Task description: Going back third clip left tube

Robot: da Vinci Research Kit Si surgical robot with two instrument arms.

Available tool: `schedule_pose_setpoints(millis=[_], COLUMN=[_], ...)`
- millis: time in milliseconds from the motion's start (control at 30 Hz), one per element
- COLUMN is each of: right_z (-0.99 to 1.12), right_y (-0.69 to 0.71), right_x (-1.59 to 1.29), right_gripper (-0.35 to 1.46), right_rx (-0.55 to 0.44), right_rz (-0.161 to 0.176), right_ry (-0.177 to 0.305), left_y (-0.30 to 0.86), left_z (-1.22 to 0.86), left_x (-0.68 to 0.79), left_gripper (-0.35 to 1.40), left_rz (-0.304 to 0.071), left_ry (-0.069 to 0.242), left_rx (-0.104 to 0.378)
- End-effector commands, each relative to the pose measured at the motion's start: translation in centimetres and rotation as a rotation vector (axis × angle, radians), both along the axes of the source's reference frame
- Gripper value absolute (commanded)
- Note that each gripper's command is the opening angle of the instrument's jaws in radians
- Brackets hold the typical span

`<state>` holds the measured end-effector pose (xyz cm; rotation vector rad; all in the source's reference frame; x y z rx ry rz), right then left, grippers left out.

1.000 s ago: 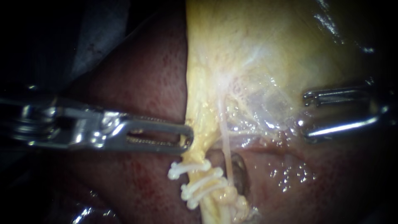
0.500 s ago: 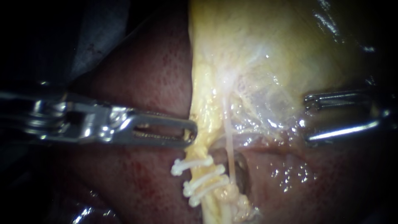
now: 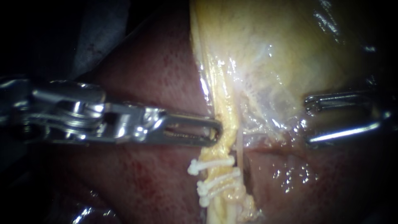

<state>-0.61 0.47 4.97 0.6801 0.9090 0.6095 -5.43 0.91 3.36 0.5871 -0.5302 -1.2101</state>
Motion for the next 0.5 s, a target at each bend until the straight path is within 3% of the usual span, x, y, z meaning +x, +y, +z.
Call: schedule_pose_setpoints(millis=[33,500], right_z=[0.00,-0.02], right_y=[0.00,0.00], right_x=[0.00,0.00], right_gripper=[0.60,0.60], right_rx=[0.000,-0.004], right_rz=[0.000,-0.002], right_ry=[0.000,0.001], left_y=[0.00,0.00], left_z=[0.00,0.01], left_x=[0.00,-0.01], left_gripper=[-0.35,-0.35], left_rz=[0.000,0.001], left_ry=[0.001,0.000], left_rx=[0.000,0.002])
